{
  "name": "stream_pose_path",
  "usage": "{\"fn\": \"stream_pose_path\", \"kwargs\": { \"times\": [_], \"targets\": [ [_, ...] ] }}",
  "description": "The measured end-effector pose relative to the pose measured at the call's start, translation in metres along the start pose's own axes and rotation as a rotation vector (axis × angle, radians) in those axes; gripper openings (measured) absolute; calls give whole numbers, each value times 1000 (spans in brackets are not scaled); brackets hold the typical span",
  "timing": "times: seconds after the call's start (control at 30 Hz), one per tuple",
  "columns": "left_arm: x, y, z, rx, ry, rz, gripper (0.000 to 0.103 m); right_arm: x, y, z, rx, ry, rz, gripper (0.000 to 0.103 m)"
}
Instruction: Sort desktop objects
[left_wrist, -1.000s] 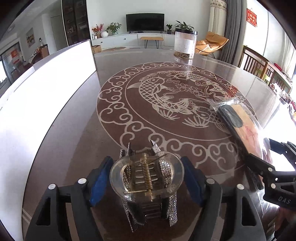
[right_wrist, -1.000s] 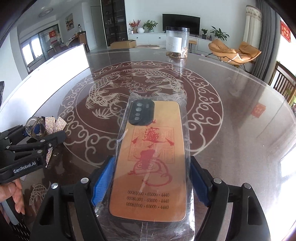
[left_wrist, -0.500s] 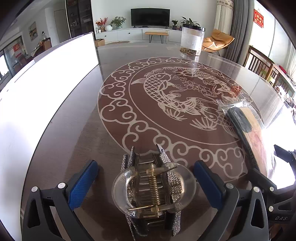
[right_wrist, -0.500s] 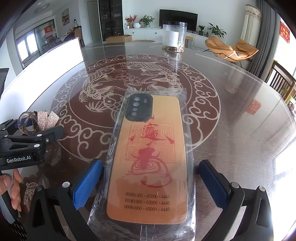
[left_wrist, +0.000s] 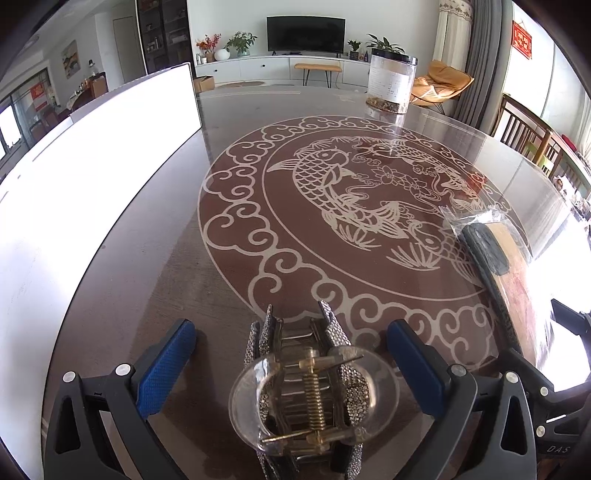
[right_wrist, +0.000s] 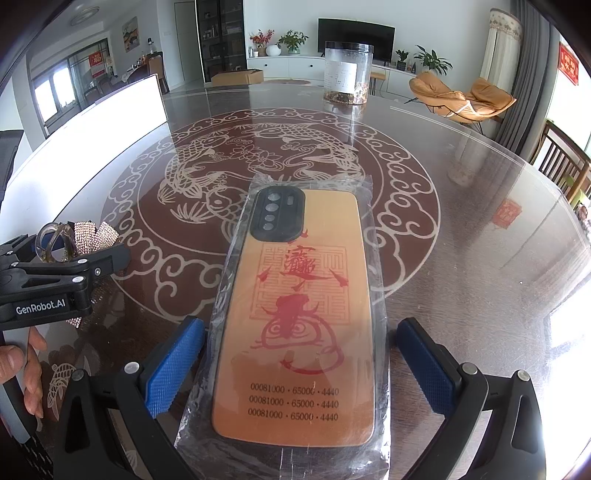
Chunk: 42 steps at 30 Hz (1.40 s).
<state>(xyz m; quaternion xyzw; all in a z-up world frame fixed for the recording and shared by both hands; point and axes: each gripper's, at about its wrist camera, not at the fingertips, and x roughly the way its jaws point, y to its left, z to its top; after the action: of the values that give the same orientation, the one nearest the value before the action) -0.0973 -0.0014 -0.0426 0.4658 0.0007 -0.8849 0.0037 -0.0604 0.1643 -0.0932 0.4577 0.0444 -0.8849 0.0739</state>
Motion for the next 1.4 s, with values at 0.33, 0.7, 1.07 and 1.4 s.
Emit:
{"fn": "stream_pose_path", "kwargs": {
  "times": [0.33,0.7,1.07,1.4],
  "targets": [
    [6,1,6,-32,-17,23,103,0,0,0,0,1,0,103],
    [6,1,6,-32,-17,23,103,0,0,0,-2,0,-2,103],
    [6,1,6,-32,-17,23,103,0,0,-1,0,0,0,103],
    [6,1,6,-32,-17,23,103,0,0,0,-1,0,-1,103]
  ]
}}
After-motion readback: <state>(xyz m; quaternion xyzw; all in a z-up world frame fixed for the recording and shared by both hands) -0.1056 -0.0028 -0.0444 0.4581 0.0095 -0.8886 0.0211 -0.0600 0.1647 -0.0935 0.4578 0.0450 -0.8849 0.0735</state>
